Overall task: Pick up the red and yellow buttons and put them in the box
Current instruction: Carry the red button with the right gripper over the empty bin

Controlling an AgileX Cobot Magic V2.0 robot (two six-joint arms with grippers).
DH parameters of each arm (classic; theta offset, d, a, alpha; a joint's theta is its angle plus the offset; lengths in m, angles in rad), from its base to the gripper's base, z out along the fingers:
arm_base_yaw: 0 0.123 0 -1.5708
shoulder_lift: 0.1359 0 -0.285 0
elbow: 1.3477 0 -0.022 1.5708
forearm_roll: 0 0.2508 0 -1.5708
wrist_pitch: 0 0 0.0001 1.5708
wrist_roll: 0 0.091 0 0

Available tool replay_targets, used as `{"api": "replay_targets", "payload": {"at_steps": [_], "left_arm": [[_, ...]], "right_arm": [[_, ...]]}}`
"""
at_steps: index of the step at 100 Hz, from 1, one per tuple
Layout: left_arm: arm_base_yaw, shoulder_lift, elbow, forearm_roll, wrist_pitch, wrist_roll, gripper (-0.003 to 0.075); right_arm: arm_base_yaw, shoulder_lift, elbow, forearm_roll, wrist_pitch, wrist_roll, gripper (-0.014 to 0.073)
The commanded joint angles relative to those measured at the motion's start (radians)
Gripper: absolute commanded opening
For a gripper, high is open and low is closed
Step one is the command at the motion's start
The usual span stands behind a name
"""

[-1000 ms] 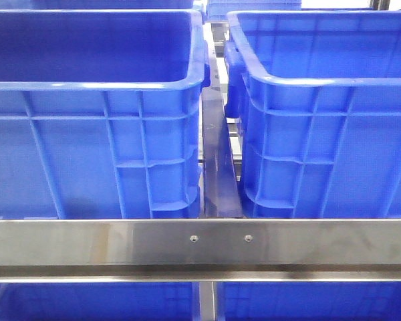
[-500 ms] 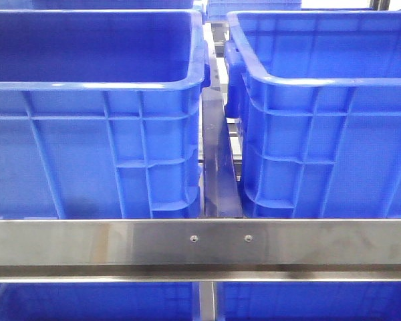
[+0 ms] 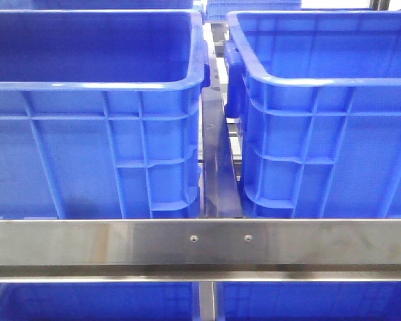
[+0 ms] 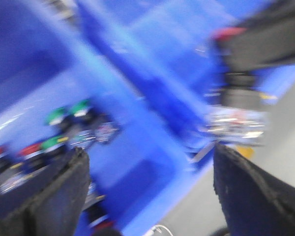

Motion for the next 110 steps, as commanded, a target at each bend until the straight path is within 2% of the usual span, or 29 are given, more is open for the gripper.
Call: {"api": "replay_targets", "payload": {"at_steps": [1,57,69,83,93,110], "left_arm": [[0.061,-0.064,0.006,0.004,-0.072,-0.03,0.0496],[0.467,-0.542,0.491,0.002,-0.231,-0.089,0.0496],[0.514,-0.627,0.565,0.004,-0.231,-0.089,0.0496],[0.524,-0.691,0.616,0.004,-0.231,-0.089,0.0484],[0.524,-0.717,0.634,0.004,-0.231,-0.089,0.0391],[0.524,-0.723,0.637,0.004,-0.231,-0.089,0.0083]], "right_arm": [[0.001,-0.024,-0.035,0.063,0.007,-0.019,0.0195],[0.001,-0.024,-0.035,0.063,-0.012,-0.021,0.0195],[0.001,-0.024,-0.035,0.063,-0.012,-0.022,0.0195],[0.001,-0.024,-0.035,0.063,-0.014,-0.032,0.0195],[0.001,-0.024,-0.035,0.063,-0.041,-0.072,0.0195],[0.001,-0.024,-0.035,0.063,-0.177,-0.169,0.0195]]}}
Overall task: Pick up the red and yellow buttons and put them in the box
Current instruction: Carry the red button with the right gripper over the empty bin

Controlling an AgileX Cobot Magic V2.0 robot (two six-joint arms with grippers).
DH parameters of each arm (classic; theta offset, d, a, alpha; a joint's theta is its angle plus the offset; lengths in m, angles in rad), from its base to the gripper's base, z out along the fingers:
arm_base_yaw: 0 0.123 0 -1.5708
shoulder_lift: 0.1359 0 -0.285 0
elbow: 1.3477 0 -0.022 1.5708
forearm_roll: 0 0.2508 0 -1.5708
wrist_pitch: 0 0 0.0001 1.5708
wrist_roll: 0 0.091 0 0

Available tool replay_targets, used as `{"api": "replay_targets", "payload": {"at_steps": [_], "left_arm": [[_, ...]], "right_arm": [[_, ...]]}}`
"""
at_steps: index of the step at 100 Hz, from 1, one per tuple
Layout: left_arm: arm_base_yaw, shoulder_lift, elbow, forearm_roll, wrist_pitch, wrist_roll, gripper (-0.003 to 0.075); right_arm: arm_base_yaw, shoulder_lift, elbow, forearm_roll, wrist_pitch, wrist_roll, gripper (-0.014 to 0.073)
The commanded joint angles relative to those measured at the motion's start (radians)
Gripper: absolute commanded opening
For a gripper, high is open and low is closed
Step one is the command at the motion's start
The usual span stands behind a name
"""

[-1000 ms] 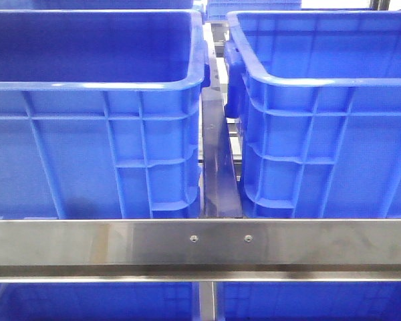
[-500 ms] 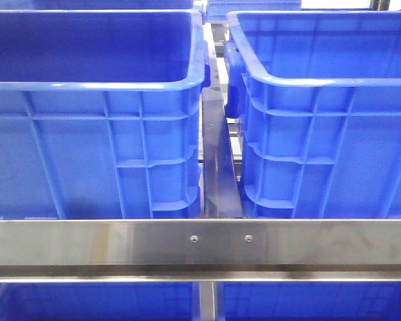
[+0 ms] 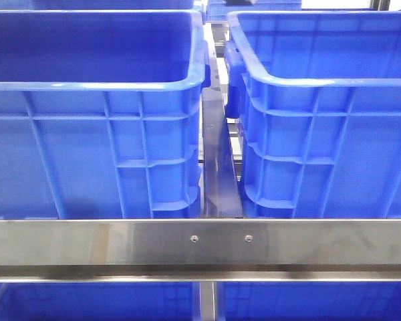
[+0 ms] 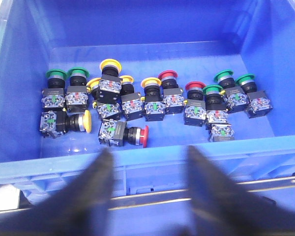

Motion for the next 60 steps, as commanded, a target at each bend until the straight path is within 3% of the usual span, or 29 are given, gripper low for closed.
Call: {"api": "replay_targets", "payload": {"at_steps": [1,7,23,41,60], "left_arm": [[0.006,0.002,-0.025,0.001,-0.079,-0.011,0.0071],[0.006,0.002,-0.025,0.001,-0.079,-0.011,-0.0019],[0.006,0.002,-0.025,0.001,-0.079,-0.011,-0.0019],[0.006,0.002,-0.025,0.001,-0.079,-0.011,-0.0019],[0.006,0.002,-0.025,0.001,-0.079,-0.011,-0.0019]], "right_arm": [[0.001,-0.024,-0.035,0.059,-0.084,-0.078,0.0195],[0.001,-0.024,-0.035,0.059,-0.173,-0.127,0.0195],[0.001,-0.019,-0.035,0.059,-0.468,-0.245,0.0195],[0.001,0.035,-0.039,0.057,-0.781,-0.281,0.0195],[0.001,0.162,-0.088,-0.039,-0.931,-0.281,0.0195]]}}
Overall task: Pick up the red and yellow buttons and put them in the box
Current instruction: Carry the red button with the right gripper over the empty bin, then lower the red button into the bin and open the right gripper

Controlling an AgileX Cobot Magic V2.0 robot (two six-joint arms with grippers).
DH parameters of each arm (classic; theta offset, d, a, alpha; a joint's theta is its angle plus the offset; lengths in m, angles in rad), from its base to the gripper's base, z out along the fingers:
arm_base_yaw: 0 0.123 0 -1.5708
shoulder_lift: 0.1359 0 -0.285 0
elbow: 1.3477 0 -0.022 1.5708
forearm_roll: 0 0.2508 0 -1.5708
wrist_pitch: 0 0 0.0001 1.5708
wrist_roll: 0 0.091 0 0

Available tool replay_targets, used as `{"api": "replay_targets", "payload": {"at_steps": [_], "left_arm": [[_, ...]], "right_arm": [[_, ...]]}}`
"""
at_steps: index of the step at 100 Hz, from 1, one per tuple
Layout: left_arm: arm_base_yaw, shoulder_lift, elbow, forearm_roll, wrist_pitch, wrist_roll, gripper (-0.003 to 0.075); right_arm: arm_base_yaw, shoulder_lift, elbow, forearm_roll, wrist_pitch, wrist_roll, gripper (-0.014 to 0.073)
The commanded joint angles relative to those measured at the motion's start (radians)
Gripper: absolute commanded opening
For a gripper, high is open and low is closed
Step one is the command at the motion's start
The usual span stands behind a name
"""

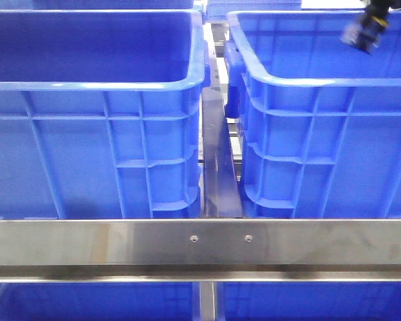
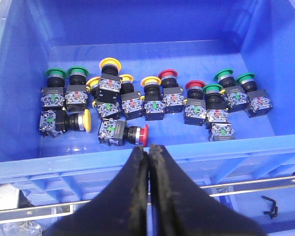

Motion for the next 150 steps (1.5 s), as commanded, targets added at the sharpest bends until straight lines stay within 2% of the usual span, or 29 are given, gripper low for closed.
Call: {"api": "replay_targets", "payload": {"at_steps": [1,23,61,98,128,137,150], "left_arm": [[0.006,0.002,-0.027,0.001,-0.079,-0.009,-0.0019],[0.006,0.002,-0.027,0.001,-0.079,-0.009,-0.0019],[0.006,0.002,-0.027,0.001,-0.079,-0.009,-0.0019],[0.006,0.002,-0.027,0.001,-0.079,-0.009,-0.0019],[0.006,0.002,-0.027,0.001,-0.079,-0.009,-0.0019],[0.006,0.002,-0.027,0.001,-0.079,-0.009,-0.0019],[0.006,0.002,-0.027,0.001,-0.079,-0.009,-0.0019]], "right_arm": [[0.001,0.034,-0.063,-0.068,-0.079,-0.017,0.0195],[0.001,0.196,-0.169,-0.101,-0.153,-0.016,0.0195],[0.001,0.411,-0.352,-0.121,-0.15,-0.016,0.0195],[0.001,0.509,-0.386,-0.122,-0.141,-0.016,0.0195],[0.001,0.519,-0.385,-0.122,-0.096,-0.017,0.0199],[0.001,0.519,-0.385,-0.122,-0.091,-0.017,0.0246],[0.001,0.519,-0.385,-0.122,-0.071,-0.017,0.0405]]}}
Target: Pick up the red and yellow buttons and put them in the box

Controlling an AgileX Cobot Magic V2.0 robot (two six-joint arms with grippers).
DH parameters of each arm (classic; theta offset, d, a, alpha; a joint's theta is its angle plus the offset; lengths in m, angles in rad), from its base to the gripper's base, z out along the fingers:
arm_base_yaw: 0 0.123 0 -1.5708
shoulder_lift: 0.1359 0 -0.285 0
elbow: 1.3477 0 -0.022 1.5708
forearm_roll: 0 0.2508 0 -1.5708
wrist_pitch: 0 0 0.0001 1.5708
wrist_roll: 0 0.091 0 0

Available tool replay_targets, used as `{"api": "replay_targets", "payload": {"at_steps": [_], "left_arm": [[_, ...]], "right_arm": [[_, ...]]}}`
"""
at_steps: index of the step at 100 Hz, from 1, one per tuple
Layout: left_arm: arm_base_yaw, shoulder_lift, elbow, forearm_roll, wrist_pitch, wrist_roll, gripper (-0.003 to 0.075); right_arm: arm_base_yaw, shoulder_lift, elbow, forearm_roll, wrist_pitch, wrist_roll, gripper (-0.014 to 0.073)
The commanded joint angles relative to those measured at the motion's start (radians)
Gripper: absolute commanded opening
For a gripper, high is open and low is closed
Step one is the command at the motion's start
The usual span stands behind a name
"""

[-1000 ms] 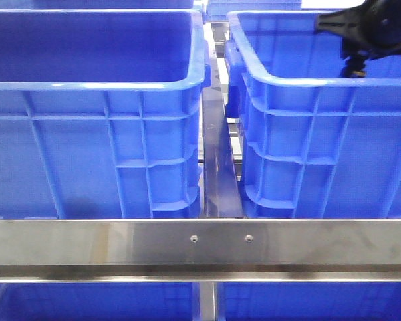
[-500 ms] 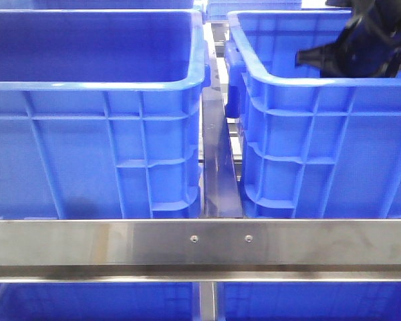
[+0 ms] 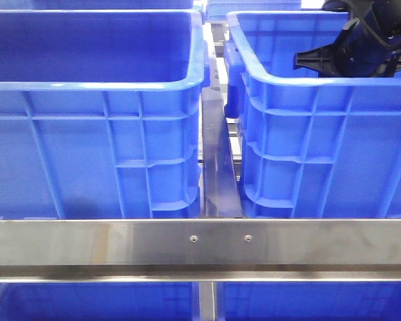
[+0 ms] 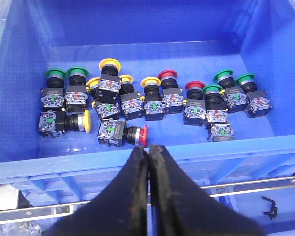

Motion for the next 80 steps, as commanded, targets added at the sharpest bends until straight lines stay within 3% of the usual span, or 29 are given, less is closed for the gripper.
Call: {"api": "replay_targets", "payload": {"at_steps": [1,16,57,80], "left_arm": [[0.006,0.002,-0.027,0.001,-0.077,-0.009,-0.0019],[0.006,0.002,-0.027,0.001,-0.077,-0.009,-0.0019],[0.006,0.002,-0.027,-0.001,-0.075,-0.009,-0.0019],[0.006,0.002,-0.027,-0.001,-0.068,-0.009,-0.0019]], "right_arm": [[0.001,-0.036,-0.018,-0.013,0.037,-0.008,0.0414],[0.001,-0.043,-0.018,-0.013,0.055,-0.008,0.0531],[0.001,-0.172,-0.009,-0.012,0.056,-0.008,0.0532],[0.001,-0.327,0.08,-0.012,0.058,-0.033,0.0532]]}}
